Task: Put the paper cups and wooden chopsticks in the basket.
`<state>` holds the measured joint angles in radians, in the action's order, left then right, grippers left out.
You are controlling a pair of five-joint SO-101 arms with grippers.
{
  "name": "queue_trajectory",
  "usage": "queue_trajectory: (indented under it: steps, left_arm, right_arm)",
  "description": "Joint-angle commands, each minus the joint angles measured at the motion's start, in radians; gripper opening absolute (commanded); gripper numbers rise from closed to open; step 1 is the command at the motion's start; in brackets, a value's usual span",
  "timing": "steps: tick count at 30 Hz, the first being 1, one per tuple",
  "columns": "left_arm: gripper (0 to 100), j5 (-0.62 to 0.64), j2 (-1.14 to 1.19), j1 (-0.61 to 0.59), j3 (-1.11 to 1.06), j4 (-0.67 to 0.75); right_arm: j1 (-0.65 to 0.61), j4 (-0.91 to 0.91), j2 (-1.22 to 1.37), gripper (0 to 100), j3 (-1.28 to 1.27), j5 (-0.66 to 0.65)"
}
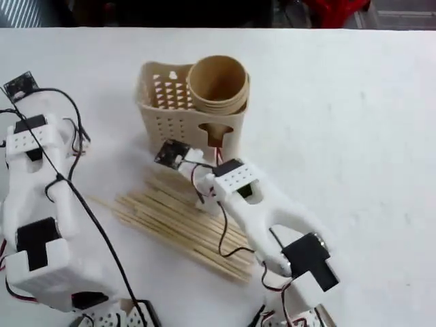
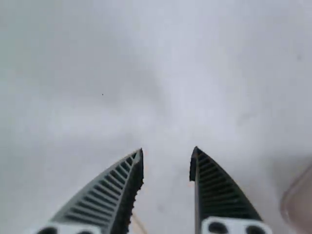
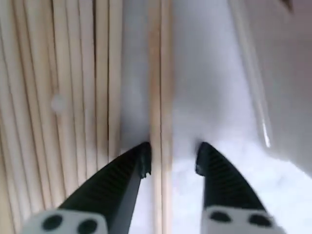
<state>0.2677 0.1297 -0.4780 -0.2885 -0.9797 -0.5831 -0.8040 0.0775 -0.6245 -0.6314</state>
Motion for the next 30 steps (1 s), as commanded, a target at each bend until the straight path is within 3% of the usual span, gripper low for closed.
queue_trajectory:
  steps: [1,10,20,26,30]
  left_arm:
    - [17,0.009,-0.004,-0.012,0.002,0.017]
    - [17,0.009,-0.004,-0.012,0.003,0.017]
    - [17,0.008,-0.002,-0.012,0.002,0.017]
    - [17,0.008,-0.002,-0.030,0.002,0.017]
    - [17,0.008,-0.002,-0.033,0.003,0.017]
  right_arm:
    - [0.016,-0.001,-0.007,2.9,0.006,-0.008]
    - [0.016,-0.119,-0.166,1.7,-0.025,0.044]
    - [0.008,-0.119,-0.403,2.3,-0.158,0.046]
    - [-0.008,-0.068,-0.302,21.1,-0.158,0.118]
    - [-0.094,-0.062,-0.232,19.9,-0.160,0.100]
